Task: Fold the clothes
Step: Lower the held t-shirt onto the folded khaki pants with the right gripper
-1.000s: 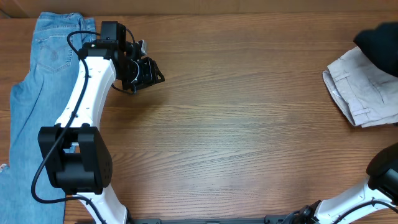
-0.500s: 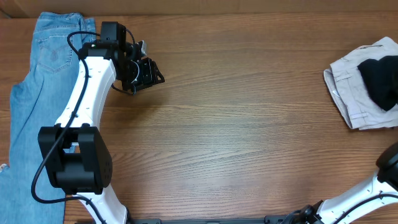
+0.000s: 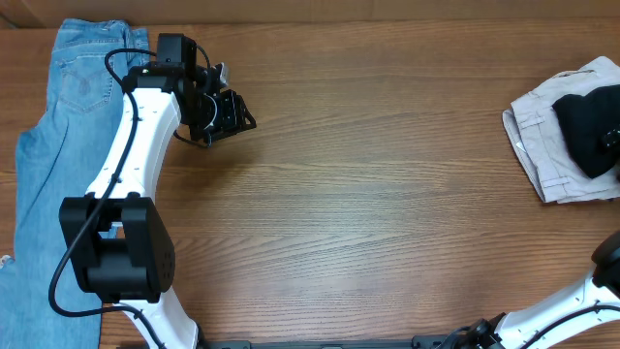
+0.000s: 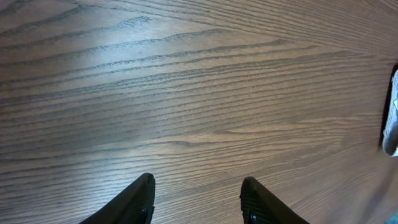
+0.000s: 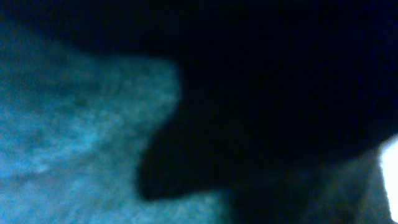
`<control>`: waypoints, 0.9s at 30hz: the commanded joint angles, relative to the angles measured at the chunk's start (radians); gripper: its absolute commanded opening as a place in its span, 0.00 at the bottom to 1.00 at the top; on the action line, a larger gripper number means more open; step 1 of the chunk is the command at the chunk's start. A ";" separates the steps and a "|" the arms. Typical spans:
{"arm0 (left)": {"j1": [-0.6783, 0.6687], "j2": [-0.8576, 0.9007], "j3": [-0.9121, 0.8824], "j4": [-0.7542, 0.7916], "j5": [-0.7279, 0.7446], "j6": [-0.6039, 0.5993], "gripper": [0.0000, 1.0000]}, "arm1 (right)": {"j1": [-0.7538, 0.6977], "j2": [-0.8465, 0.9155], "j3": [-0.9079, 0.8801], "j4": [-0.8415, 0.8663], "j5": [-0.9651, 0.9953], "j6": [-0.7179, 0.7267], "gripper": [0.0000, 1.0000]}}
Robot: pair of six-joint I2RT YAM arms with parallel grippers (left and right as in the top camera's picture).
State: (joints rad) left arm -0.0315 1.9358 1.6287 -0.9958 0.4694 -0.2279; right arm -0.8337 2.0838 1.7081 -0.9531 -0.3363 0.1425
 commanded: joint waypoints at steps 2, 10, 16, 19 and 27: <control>-0.004 0.003 0.004 0.003 -0.009 0.035 0.48 | -0.006 -0.077 -0.023 -0.010 0.022 0.023 1.00; -0.004 0.003 0.004 0.004 -0.010 0.049 0.48 | -0.011 -0.303 0.016 0.016 0.030 0.060 1.00; -0.004 0.003 0.004 0.005 -0.010 0.049 0.48 | -0.009 -0.393 0.015 0.061 -0.035 0.012 0.82; -0.004 0.003 0.004 0.005 -0.009 0.049 0.48 | -0.008 -0.361 0.014 0.098 -0.089 -0.016 0.11; -0.004 0.003 0.004 0.004 -0.009 0.048 0.48 | -0.007 -0.130 0.014 0.137 -0.158 -0.045 0.04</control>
State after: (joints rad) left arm -0.0315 1.9358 1.6283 -0.9955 0.4660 -0.2050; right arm -0.8379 1.8423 1.7142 -0.8120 -0.4423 0.1287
